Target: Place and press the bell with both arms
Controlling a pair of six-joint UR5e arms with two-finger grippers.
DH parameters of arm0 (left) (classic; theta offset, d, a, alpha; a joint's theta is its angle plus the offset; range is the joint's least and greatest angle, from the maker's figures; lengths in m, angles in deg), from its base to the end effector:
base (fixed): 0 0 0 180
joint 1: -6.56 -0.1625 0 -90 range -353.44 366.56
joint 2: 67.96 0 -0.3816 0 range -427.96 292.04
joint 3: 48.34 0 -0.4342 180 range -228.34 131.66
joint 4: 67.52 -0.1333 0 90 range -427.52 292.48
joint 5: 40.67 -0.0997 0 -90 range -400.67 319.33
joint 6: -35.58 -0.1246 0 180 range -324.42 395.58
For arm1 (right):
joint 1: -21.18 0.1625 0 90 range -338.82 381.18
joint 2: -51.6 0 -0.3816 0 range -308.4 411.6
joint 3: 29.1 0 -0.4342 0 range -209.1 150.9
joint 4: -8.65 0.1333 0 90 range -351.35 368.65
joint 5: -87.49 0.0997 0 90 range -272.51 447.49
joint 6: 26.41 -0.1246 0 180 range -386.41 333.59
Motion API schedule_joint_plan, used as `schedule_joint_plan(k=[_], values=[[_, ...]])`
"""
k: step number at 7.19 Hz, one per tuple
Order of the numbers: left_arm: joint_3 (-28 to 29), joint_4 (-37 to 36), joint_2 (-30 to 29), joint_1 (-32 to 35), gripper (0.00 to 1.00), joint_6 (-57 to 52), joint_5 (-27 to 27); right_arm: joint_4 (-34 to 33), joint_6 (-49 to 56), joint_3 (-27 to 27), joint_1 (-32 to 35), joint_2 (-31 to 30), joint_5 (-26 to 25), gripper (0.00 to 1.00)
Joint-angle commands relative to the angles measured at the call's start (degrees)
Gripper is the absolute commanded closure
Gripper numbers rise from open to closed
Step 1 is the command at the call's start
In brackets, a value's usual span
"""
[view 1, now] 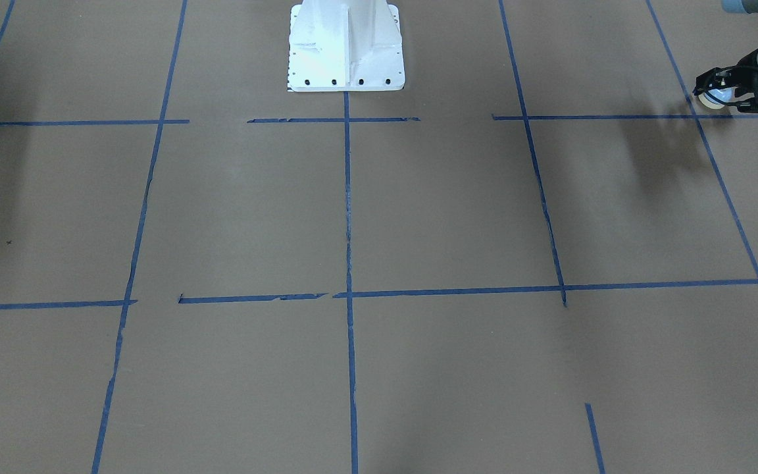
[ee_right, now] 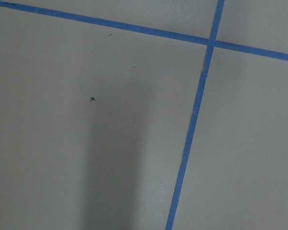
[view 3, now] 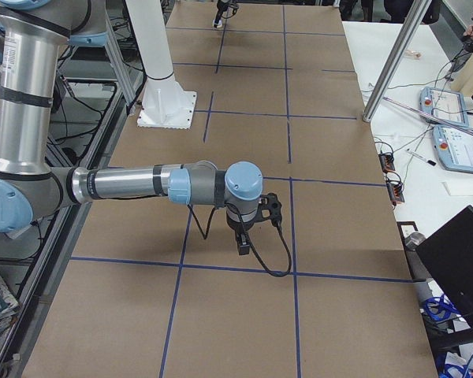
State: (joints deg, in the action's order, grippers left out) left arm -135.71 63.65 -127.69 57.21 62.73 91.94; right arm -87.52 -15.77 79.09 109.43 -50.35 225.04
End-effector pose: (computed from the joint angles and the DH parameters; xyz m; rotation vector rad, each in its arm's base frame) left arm 0.1423 -0.2507 0.8043 -0.2928 0.6982 0.2564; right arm 0.0275 -0.4535 0.5726 0.0656 -0.8289 -0.2042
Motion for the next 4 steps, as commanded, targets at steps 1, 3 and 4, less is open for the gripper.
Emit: schedule_joint_plan(k=[1, 3, 4], values=[[0.5, 0.0, -0.5, -0.3, 0.13, -0.1, 0.0, -0.1, 0.0, 0.1, 0.0, 0.0, 0.0, 0.00], [0.5, 1.8, -0.5, -0.3, 0.91, 0.2, 0.2, 0.0, 0.0, 0.3, 0.0, 0.0, 0.0, 0.00], [-0.2, 6.7, -0.4, 0.0, 1.00, 1.8, 3.6, 0.0, 0.0, 0.4, 0.0, 0.0, 0.0, 0.00]])
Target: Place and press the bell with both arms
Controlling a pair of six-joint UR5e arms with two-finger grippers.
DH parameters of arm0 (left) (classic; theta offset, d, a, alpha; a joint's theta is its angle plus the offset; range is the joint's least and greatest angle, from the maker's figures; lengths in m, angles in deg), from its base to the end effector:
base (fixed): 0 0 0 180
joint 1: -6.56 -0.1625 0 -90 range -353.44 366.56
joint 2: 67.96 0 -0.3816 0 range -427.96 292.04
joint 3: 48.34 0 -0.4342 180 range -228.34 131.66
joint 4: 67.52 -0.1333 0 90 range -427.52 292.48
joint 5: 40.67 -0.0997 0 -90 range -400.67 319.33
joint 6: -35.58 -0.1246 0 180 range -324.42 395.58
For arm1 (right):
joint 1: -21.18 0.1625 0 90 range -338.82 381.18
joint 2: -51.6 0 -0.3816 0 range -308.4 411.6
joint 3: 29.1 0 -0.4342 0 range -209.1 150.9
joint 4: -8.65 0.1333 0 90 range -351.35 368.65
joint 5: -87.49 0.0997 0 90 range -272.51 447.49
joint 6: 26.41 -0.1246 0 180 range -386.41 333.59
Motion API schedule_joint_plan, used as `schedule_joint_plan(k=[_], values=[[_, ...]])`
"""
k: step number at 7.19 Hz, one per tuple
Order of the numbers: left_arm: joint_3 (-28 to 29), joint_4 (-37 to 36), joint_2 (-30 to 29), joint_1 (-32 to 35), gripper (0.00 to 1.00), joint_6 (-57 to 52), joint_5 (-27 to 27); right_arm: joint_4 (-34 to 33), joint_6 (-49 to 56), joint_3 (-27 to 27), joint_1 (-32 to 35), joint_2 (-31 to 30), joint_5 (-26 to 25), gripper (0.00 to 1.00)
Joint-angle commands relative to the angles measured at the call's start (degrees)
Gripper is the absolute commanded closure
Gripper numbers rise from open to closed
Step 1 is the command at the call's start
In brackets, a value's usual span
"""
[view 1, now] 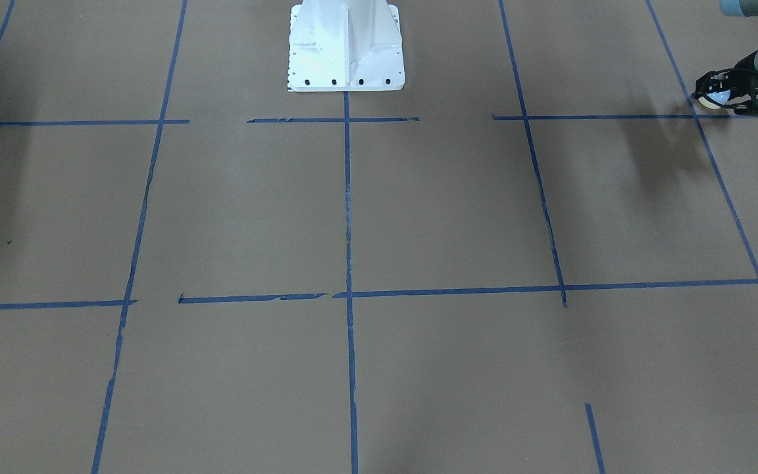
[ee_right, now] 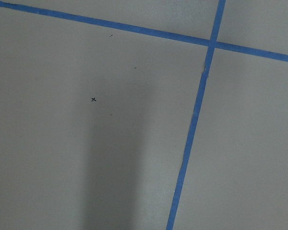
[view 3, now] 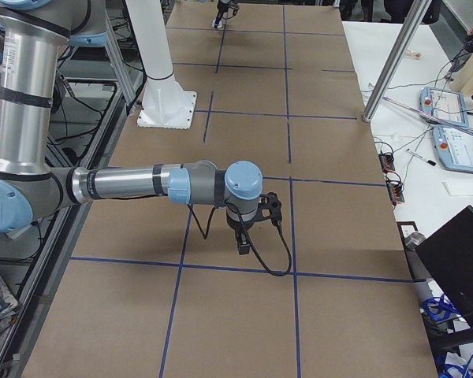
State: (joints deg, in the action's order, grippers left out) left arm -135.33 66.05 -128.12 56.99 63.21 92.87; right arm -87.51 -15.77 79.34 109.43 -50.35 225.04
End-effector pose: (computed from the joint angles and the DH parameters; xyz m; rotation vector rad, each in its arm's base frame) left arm 0.1479 -0.2535 0.7992 -0.2718 0.7317 0.2688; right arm 0.0275 -0.4536 0.5703 0.0699 -0.8286 -0.2061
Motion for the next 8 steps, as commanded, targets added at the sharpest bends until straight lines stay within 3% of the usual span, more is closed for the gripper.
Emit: schedule_joint_plan(k=[1, 2, 3, 5, 6, 8], values=[[-2.5, 11.5, 0.0, 0.4, 1.00, 10.4, 7.5, 0.0, -0.1, 0.2, 0.0, 0.0, 0.0, 0.00], [-10.0, 15.5, -0.9, 0.2, 1.00, 22.4, 8.0, -0.1, 0.0, 0.1, 0.0, 0.0, 0.0, 0.00], [-15.4, 15.4, -5.8, -0.1, 1.00, 32.0, 8.0, 0.0, 0.0, 0.1, 0.0, 0.0, 0.0, 0.00], [-16.0, 12.4, -22.2, -3.4, 1.00, 46.7, 7.9, -0.1, -0.1, 0.1, 0.0, 0.1, 0.0, 0.00], [-15.8, 6.3, -29.5, -5.2, 1.00, 49.4, 7.4, -0.1, -0.1, 0.0, 0.0, 0.1, 0.0, 0.00], [-15.1, -19.8, -48.3, -5.9, 1.00, 49.5, 5.7, -0.1, -0.1, -0.2, -0.2, 0.1, 0.0, 0.00]])
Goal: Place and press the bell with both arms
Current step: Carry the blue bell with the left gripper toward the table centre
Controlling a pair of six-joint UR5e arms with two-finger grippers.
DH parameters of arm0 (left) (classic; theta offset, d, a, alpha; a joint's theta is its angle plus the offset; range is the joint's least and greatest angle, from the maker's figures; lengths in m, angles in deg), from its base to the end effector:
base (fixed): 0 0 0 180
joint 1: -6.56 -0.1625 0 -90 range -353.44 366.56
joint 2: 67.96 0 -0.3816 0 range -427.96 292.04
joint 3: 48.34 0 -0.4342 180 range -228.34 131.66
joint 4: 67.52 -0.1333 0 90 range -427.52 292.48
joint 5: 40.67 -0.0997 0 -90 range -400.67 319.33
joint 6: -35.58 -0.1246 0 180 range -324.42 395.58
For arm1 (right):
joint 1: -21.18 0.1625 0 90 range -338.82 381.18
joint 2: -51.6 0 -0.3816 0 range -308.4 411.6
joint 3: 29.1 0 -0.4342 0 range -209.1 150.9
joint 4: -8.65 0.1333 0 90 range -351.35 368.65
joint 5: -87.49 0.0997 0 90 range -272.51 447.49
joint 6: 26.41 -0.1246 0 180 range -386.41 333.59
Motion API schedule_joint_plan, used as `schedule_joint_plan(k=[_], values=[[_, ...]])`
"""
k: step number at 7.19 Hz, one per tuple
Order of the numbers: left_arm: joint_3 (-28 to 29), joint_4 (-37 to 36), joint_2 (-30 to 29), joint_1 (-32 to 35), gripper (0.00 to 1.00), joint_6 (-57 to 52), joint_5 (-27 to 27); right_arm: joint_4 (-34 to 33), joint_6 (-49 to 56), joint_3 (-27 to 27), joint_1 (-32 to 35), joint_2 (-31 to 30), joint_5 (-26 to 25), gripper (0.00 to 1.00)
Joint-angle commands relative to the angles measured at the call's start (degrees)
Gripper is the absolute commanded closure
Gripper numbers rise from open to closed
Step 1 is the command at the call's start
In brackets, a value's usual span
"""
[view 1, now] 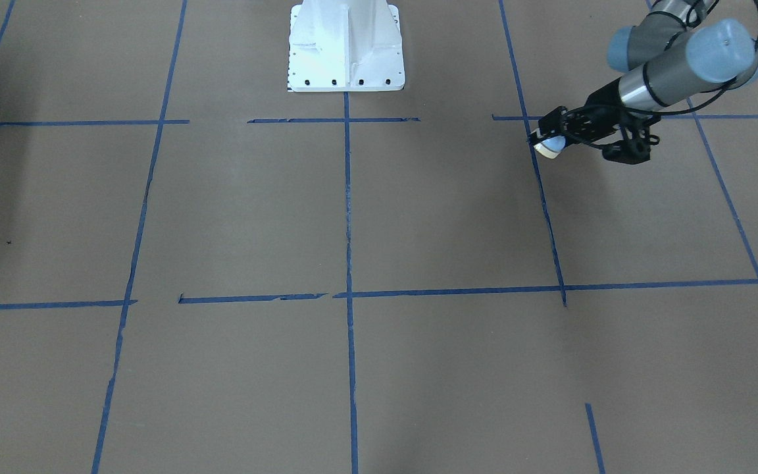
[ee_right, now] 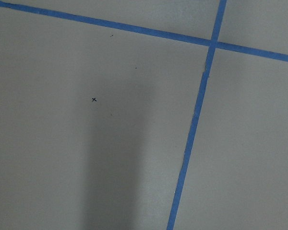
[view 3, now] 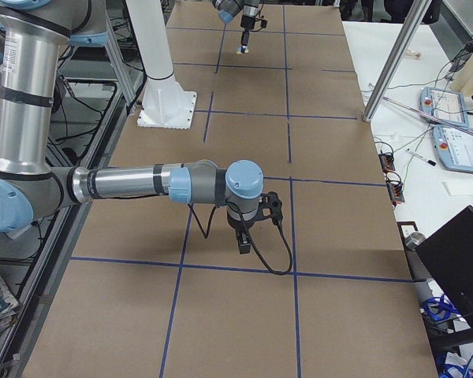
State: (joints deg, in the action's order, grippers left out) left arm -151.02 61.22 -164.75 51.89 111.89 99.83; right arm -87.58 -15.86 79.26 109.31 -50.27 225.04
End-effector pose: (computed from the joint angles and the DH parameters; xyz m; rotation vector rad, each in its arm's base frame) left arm 0.3774 -0.4346 0.3537 -0.2295 1.2075 -0.0337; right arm 0.0266 -0.4541 0.5705 0.0672 -0.8288 -0.2060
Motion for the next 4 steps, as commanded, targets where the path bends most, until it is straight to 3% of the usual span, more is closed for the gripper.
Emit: schedule_joint_plan(k=[1, 2, 4], values=[[2.4, -25.6, -20.6, -4.6, 1.00, 0.6, -7.5, 0.0, 0.0, -0.2, -0.1, 0.0, 0.0, 0.00], [8.6, -28.8, -28.9, -7.4, 1.00, 0.4, -13.9, 0.0, 0.0, -0.2, -0.2, 0.0, 0.0, 0.00], [31.4, -28.2, -46.8, -7.7, 1.00, 0.3, -14.8, 0.0, 0.0, -0.2, -0.3, 0.0, 0.7, 0.00]])
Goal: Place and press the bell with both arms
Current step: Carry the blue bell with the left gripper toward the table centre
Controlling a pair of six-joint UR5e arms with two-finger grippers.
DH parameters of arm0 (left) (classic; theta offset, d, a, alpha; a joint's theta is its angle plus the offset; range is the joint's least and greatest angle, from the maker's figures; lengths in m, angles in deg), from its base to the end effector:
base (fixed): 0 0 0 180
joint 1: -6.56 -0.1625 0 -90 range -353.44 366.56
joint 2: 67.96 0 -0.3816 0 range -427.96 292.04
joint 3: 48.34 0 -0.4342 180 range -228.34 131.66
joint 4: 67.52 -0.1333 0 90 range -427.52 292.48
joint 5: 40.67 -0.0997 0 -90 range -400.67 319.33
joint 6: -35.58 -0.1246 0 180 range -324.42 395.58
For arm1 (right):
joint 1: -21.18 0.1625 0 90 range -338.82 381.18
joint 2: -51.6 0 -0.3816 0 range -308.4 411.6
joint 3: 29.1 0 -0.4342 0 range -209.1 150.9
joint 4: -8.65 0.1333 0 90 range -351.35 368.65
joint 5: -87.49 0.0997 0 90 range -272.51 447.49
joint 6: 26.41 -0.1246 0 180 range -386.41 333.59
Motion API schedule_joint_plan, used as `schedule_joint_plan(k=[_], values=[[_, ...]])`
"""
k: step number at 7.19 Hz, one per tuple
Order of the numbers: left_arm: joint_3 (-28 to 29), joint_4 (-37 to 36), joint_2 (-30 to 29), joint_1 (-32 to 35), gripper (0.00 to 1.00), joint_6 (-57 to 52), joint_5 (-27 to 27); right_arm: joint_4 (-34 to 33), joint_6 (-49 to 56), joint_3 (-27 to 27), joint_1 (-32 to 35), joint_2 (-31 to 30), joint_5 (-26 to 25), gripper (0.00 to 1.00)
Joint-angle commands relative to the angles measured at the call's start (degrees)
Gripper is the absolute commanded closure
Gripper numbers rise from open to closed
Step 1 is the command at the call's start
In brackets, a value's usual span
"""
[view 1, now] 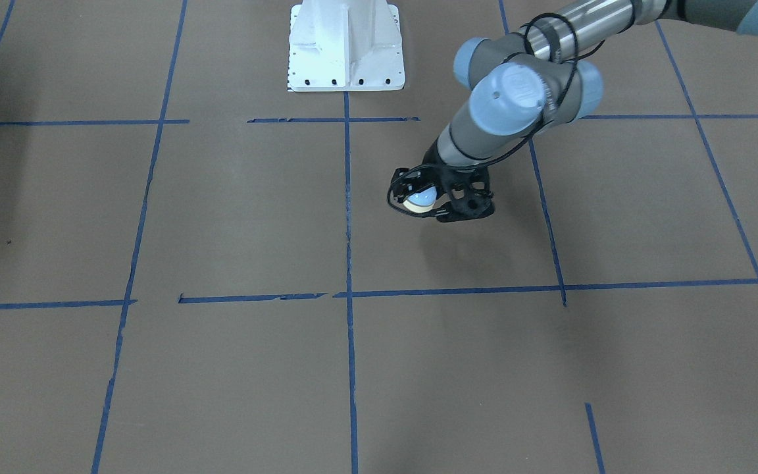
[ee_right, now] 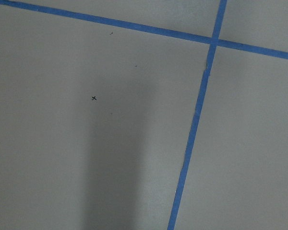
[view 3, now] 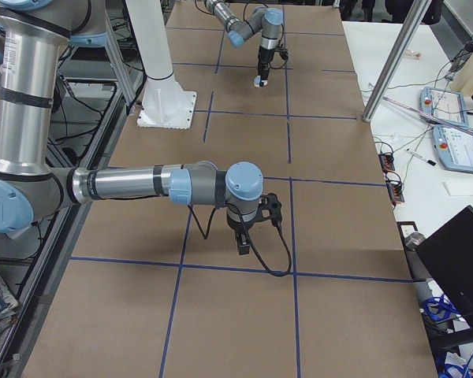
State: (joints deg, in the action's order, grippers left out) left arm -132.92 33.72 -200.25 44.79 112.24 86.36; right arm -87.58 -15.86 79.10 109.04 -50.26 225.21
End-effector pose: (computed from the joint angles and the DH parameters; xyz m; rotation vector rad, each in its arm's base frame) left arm 0.5490 -0.5066 0.1765 -0.1942 0.9905 -0.1258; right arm 0.0242 -0.4542 0.5716 0.0630 -0.8321 -0.2093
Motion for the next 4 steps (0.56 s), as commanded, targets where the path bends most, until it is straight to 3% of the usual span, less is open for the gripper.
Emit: schedule_joint_plan(k=[1, 4], values=[[20.1, -0.6, -16.5, -2.0, 1.00, 0.2, -4.0, -0.1, -0.1, -0.1, -0.1, 0.0, 1.4, 0.00], [22.2, -0.5, -16.8, -3.4, 0.97, 0.1, -7.7, -0.1, -0.1, -0.1, -0.1, -0.1, 1.4, 0.00]])
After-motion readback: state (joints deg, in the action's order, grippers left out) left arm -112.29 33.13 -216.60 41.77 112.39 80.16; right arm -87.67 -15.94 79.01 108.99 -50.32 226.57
